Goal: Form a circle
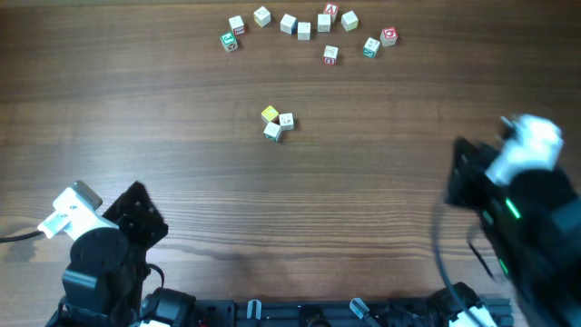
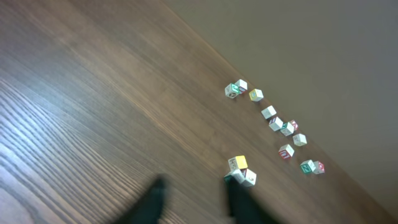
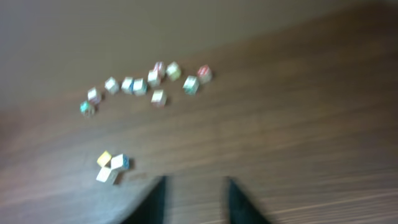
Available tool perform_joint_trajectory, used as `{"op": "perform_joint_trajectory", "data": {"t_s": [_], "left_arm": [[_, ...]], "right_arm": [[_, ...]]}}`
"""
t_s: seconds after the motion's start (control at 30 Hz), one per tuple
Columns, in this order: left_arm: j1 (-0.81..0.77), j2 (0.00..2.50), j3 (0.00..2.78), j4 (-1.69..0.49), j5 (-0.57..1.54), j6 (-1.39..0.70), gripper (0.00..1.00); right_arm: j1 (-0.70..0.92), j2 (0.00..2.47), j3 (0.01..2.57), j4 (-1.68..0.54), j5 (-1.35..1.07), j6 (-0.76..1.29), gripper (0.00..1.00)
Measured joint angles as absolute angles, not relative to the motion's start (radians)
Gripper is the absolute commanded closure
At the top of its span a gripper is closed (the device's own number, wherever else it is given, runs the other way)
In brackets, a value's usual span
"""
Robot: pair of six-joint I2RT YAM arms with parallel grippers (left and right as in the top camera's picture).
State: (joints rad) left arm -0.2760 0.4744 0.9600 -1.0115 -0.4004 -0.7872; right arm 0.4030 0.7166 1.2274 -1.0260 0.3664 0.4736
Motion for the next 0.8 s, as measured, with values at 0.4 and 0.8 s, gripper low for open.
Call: {"op": "perform_joint_trajectory", "data": {"t_s": [0.4, 0.8], "left_arm": [[-0.276, 0.476, 0.960, -1.048, -0.400, -0.782, 0.00], [-0.276, 0.477, 0.960, -1.067, -0.400, -0.782, 0.00]], "right_arm": [[0.403, 0.426, 1.227, -1.086, 0.501, 0.471, 0.01], [0.403, 0.426, 1.226, -1.234, 0.503, 0.471, 0.01]]}}
